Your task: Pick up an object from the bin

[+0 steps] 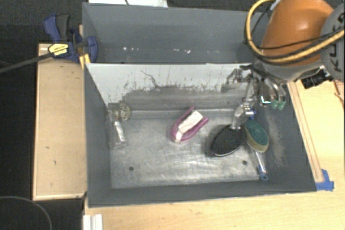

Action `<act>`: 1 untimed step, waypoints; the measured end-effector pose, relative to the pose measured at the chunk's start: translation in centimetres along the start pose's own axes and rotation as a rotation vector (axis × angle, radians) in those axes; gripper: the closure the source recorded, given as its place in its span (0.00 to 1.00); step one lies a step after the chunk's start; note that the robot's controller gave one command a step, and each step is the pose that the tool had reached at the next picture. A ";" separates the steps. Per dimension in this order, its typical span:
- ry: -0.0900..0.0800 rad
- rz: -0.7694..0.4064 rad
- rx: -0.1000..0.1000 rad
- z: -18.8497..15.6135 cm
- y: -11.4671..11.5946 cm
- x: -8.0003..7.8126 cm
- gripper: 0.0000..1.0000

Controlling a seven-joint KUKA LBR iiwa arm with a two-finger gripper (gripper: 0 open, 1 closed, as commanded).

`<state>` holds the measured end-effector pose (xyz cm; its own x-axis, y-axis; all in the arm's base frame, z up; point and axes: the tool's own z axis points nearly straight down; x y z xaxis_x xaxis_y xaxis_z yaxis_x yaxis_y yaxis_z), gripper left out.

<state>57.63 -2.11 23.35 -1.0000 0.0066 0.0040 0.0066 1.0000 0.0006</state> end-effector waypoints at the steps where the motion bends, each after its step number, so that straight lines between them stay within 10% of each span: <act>1: 0.004 -0.030 0.000 11.4 -1.7 6.2 0.00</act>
Offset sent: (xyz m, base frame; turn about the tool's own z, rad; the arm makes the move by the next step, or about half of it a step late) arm -0.0593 -0.0156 -0.1097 -0.0329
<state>51.42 -3.72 11.97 -0.9997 -0.0231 0.0077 -0.0231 0.9997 0.0007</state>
